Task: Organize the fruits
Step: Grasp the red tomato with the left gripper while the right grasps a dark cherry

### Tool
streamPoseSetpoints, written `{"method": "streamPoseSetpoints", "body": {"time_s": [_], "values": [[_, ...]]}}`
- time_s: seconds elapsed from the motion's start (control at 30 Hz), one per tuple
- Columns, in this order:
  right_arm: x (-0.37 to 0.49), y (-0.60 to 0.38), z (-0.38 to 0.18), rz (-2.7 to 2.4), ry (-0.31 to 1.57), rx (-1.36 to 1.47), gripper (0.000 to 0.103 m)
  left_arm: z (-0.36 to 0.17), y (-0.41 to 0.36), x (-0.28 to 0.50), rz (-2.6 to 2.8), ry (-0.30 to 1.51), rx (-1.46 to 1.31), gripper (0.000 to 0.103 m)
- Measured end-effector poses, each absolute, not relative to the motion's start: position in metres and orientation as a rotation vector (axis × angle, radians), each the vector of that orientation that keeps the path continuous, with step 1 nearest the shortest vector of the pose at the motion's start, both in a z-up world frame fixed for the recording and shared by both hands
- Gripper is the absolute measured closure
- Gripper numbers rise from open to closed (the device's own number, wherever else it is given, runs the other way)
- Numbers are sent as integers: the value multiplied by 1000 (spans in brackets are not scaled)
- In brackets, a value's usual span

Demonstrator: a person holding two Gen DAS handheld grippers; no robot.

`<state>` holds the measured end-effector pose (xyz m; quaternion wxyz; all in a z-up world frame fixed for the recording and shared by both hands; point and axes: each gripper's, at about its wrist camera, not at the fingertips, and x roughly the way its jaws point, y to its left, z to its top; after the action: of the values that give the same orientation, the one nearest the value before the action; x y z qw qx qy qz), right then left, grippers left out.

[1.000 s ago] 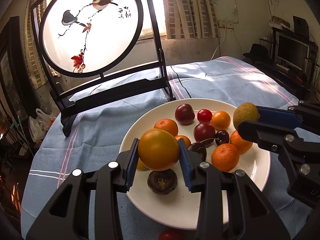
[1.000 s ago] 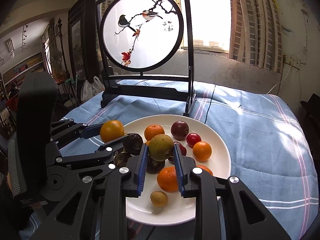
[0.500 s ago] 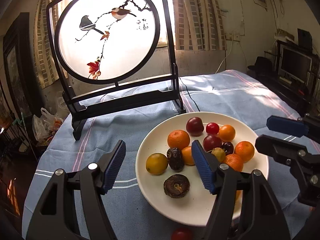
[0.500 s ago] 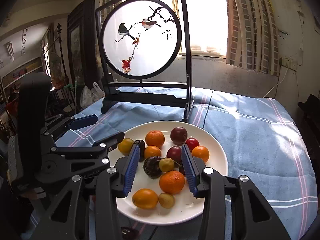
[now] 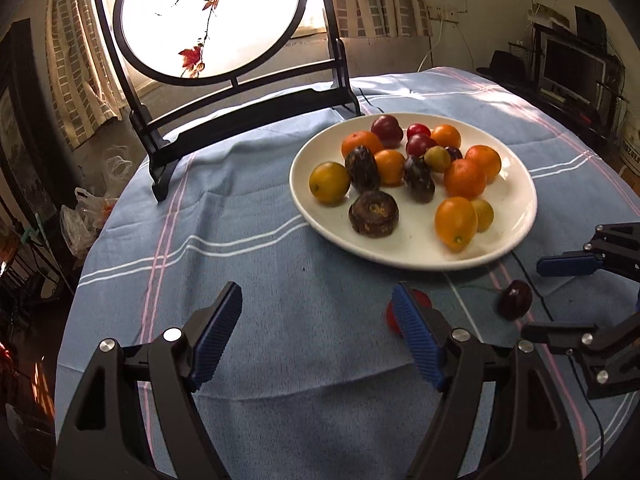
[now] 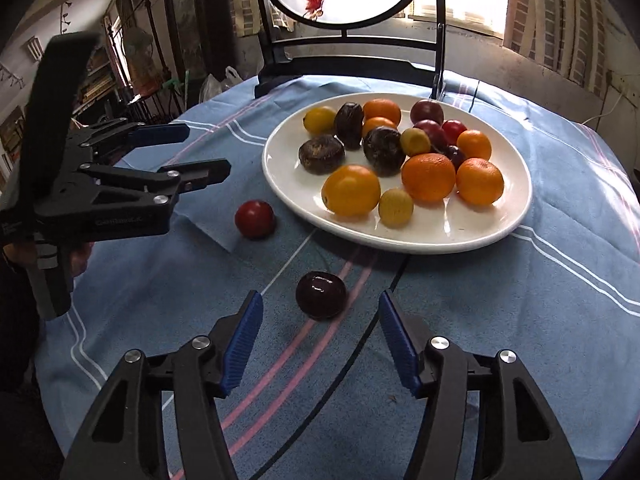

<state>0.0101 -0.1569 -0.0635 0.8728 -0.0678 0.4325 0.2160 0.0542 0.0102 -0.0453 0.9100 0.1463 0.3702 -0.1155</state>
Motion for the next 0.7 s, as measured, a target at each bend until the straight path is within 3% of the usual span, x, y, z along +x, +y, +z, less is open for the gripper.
{"method": "streamPoseSetpoints", "body": {"time_s": [0.03, 0.07, 0.1, 0.4, 0.43, 0.47, 0.53, 0.7], "values": [[13, -154, -66, 450, 916, -142, 55, -48, 11, 53, -246, 774, 300, 28], [17, -153, -69, 442, 931, -141, 68, -51, 11, 52, -257, 785, 301, 28], [19, -152, -71, 442, 940, -146, 73, -53, 9, 52, -268, 792, 301, 28], [4, -178, -50, 446, 862, -84, 73, -85, -29, 71, -336, 887, 334, 29], [5, -178, -51, 443, 863, -84, 73, -87, -31, 73, -351, 892, 322, 39], [6, -179, -52, 445, 866, -82, 73, -86, -31, 73, -374, 895, 302, 58], [6, -178, -52, 447, 872, -83, 73, -83, -30, 72, -391, 910, 279, 73], [0, -179, -43, 450, 842, -82, 73, -65, -20, 60, -381, 870, 252, 73]]}}
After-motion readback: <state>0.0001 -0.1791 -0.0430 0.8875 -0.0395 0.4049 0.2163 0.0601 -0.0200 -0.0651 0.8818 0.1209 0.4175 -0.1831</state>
